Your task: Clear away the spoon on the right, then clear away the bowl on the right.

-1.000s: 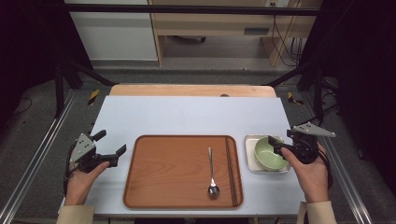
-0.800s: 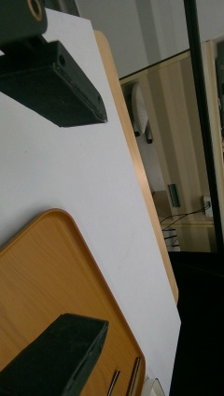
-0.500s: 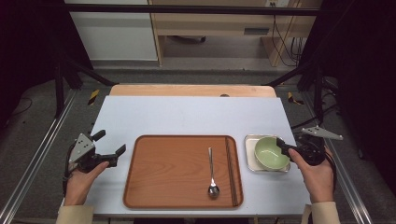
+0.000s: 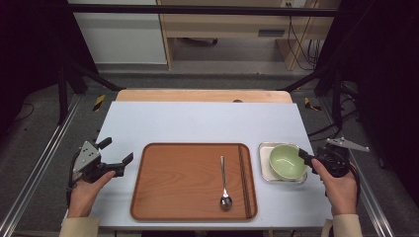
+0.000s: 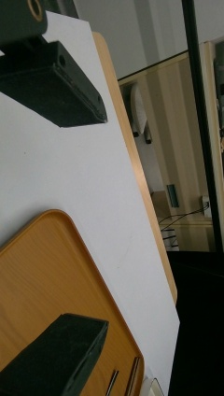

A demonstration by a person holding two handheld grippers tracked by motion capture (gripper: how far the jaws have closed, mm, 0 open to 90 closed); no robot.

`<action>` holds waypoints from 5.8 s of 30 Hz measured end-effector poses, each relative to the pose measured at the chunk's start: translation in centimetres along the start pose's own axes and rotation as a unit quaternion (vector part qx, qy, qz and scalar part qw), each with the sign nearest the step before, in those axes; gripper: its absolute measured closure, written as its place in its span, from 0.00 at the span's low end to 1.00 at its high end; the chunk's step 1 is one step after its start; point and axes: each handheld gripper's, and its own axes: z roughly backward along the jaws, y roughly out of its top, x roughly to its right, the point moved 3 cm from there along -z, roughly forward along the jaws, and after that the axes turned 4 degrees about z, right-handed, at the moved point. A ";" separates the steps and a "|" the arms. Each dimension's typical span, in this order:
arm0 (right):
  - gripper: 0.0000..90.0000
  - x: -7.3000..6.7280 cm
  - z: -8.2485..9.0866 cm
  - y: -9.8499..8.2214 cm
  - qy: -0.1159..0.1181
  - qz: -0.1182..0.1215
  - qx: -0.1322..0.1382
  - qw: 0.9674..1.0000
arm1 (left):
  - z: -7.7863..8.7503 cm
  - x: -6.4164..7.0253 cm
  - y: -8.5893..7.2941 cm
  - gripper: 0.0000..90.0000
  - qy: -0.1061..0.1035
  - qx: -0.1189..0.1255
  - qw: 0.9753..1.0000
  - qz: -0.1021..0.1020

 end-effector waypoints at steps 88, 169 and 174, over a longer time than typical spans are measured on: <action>0.93 -1.5 -2.7 -0.7 0.042 -0.055 -0.044 0.997 | -0.2 0.7 0.2 0.04 0.006 0.008 1.000 -0.013; 0.92 -22.4 -7.2 1.7 0.240 0.084 -0.115 0.960 | 1.2 -0.4 1.3 0.04 0.015 0.036 0.999 -0.003; 0.92 -23.0 -7.5 1.4 0.246 0.089 -0.116 0.958 | 1.3 -0.4 1.3 0.04 0.015 0.037 0.999 -0.004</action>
